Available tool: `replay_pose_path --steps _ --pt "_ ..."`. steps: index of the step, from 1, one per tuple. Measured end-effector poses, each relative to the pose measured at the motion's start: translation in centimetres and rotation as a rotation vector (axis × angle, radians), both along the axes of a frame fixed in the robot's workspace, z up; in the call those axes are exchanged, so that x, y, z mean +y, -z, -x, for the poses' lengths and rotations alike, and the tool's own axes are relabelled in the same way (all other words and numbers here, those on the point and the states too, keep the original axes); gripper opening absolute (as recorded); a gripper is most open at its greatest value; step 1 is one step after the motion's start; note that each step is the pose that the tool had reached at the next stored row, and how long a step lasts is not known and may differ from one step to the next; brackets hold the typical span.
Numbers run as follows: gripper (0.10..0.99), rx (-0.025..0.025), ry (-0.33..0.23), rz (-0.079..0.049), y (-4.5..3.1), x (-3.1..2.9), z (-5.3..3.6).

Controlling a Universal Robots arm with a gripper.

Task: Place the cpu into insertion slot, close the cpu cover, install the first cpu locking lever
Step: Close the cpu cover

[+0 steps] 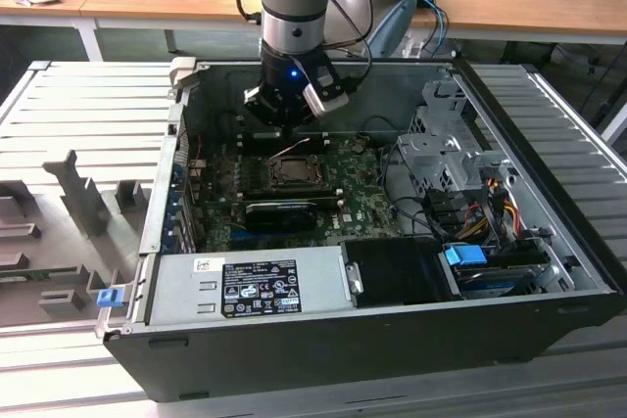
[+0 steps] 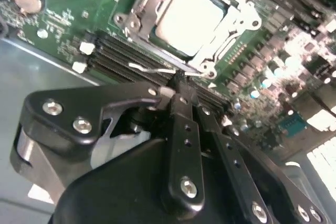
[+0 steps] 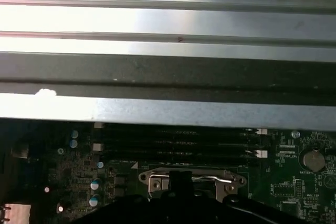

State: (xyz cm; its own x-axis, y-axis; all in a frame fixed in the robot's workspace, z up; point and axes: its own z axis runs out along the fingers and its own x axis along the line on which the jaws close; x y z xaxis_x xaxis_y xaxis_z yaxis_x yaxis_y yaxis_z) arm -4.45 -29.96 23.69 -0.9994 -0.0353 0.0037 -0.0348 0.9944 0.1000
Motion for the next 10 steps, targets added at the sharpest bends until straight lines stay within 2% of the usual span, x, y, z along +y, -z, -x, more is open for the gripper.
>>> replay_pose_path --steps 1,2,3,5,8,10 --pt "0.106 -0.0183 -0.001 0.0 0.03 0.01 -0.01" --pt "0.106 -0.0303 -0.002 0.0 0.03 0.01 -0.01" --pt "0.106 -0.0366 -0.002 -0.001 0.07 0.02 -0.01" --pt "0.106 -0.0374 -0.01 -0.002 0.37 0.25 -0.03" --pt "0.106 -0.0373 -0.052 -0.003 0.71 0.3 -0.03" --pt "0.106 -0.0373 -0.055 -0.003 0.84 0.33 -0.19"
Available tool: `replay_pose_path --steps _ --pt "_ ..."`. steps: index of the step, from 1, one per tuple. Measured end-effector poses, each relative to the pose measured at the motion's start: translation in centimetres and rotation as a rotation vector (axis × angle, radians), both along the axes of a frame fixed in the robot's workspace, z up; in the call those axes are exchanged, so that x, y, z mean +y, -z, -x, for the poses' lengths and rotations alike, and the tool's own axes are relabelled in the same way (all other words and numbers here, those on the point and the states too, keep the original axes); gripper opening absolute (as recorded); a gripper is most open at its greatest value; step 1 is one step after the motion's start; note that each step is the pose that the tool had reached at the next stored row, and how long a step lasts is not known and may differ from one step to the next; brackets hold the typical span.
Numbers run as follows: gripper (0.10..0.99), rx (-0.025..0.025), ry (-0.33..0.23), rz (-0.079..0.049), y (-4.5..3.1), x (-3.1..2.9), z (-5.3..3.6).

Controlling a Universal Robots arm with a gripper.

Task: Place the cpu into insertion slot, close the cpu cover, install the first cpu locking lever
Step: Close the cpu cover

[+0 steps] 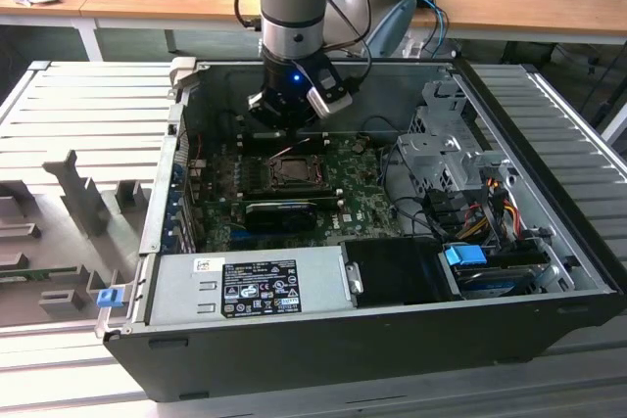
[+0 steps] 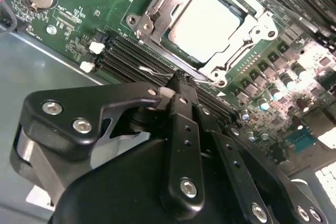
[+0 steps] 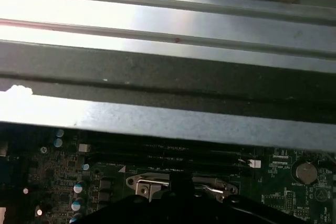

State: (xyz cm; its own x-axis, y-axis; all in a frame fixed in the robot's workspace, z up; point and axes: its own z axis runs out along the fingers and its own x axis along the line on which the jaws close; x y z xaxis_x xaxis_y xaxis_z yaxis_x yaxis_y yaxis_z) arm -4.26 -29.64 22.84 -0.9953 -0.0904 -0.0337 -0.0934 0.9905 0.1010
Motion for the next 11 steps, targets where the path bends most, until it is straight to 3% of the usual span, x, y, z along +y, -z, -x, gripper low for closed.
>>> replay_pose_path --steps 11 --pt "0.106 0.0 0.031 -0.002 0.61 0.45 -0.35"
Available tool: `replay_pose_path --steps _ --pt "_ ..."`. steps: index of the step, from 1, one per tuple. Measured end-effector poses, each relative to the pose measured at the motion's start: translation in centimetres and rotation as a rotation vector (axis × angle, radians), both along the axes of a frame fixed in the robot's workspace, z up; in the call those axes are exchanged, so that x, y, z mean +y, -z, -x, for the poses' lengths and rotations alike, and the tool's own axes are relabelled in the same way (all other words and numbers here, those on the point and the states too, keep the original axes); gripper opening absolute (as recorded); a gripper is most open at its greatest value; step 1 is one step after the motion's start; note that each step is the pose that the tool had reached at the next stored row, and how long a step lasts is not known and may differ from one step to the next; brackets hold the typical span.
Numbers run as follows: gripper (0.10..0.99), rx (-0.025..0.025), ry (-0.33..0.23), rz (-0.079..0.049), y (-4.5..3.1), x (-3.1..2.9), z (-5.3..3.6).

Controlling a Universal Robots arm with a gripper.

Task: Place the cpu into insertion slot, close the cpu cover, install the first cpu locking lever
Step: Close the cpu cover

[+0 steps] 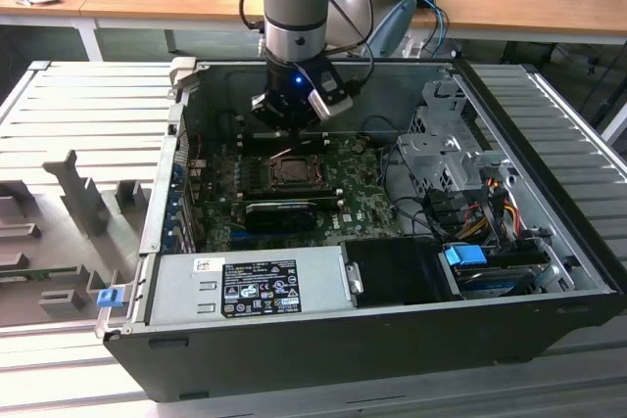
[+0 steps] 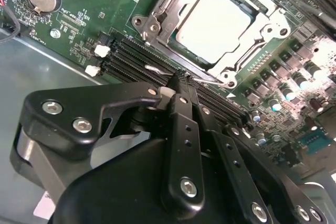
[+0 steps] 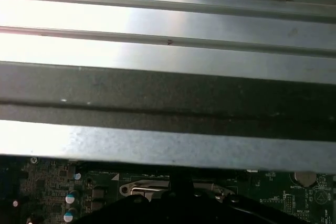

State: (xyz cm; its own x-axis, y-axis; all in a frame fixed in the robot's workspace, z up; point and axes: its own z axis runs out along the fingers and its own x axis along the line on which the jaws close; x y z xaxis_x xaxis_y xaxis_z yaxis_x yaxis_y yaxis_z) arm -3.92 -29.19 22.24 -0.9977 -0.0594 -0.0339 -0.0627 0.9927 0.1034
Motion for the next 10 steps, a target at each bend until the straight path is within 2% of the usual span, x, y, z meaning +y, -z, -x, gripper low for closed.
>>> replay_pose_path --steps 10 --pt "0.106 0.0 0.005 0.0 0.53 0.2 -0.73"
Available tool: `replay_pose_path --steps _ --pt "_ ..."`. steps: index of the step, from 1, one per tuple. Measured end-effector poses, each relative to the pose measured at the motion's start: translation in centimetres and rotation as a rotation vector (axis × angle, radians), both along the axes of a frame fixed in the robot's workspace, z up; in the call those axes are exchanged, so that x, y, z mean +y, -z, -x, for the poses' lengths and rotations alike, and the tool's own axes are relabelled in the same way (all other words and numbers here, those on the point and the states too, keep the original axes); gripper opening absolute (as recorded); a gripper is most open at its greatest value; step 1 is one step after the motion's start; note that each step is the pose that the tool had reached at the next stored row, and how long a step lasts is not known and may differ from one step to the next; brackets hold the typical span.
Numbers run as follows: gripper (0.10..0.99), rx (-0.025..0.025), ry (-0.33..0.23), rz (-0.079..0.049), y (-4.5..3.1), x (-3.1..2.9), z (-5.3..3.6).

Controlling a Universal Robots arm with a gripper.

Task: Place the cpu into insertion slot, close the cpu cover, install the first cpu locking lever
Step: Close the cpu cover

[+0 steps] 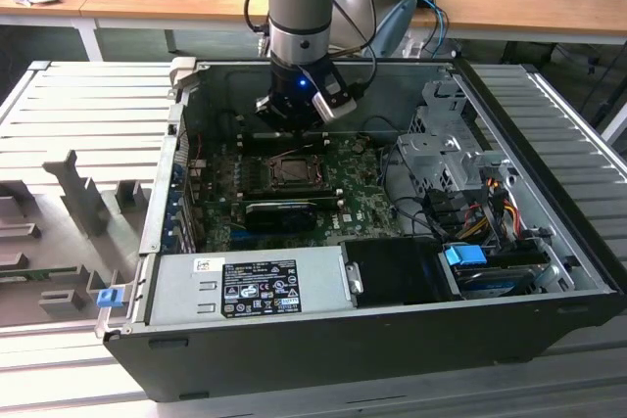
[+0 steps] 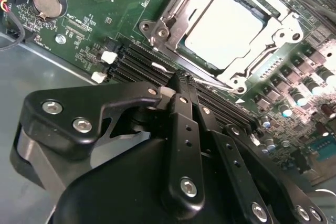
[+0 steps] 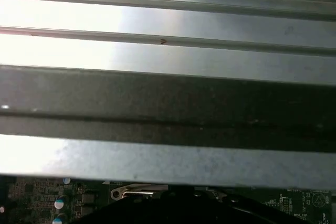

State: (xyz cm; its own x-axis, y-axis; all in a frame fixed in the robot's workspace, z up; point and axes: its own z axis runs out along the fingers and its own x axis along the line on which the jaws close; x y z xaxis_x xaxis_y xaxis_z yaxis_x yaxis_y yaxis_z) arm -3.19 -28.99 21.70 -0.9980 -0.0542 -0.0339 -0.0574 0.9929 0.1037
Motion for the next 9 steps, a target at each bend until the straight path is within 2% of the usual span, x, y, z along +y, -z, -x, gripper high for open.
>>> replay_pose_path --steps 9 --pt "0.106 0.0 0.007 0.0 0.56 0.0 -0.49"
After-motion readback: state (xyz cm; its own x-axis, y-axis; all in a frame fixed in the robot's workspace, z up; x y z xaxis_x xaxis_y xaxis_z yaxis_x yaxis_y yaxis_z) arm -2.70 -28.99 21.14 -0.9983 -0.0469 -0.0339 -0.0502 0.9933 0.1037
